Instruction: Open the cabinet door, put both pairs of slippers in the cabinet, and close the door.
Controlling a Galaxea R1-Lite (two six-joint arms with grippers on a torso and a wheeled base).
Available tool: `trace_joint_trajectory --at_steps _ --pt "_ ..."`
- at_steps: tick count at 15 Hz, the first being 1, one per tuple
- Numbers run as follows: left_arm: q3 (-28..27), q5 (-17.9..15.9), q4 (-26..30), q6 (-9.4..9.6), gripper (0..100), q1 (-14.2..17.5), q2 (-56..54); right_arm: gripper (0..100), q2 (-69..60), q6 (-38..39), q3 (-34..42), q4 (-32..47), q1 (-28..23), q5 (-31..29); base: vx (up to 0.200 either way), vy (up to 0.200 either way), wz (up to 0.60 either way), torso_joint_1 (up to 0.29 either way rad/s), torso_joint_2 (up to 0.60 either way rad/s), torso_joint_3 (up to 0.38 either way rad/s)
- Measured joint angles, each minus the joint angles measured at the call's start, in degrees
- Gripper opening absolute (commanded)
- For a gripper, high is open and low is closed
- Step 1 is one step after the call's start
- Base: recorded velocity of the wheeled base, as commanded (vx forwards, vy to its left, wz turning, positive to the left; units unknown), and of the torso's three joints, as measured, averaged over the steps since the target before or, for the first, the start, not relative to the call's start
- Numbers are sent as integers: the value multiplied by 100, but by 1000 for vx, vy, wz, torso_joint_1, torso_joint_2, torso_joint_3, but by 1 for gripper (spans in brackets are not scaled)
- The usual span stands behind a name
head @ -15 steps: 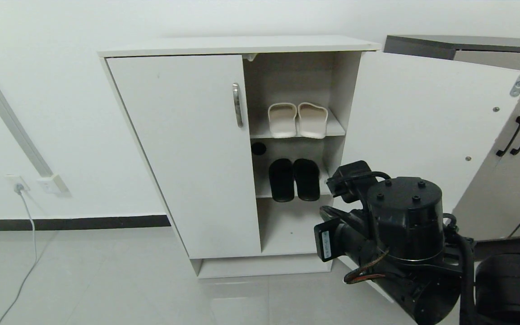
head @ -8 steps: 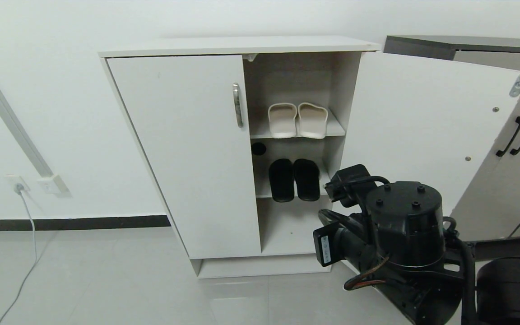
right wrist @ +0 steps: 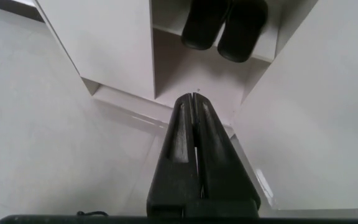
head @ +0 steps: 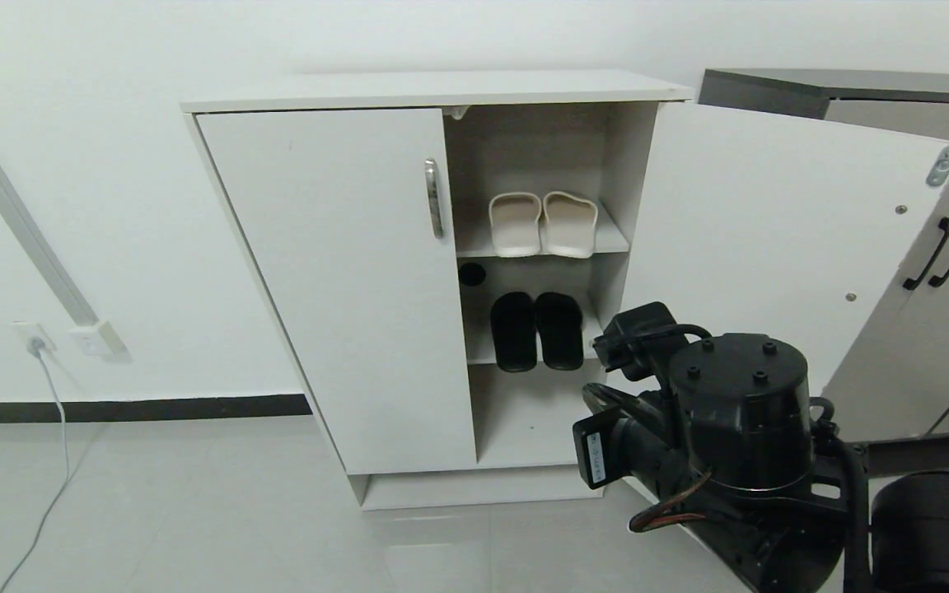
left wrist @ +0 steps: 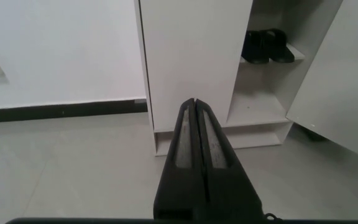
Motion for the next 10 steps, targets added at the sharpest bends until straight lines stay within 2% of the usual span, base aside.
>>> trace_joint_trajectory --at_steps 4,10 --pt "2 2 10 -2 0 0 0 0 13 0 5 9 17 2 0 0 0 29 -464 -375" --pt "10 0 13 -5 0 0 0 0 13 -6 24 22 0 -9 0 0 0 108 -466 -351"
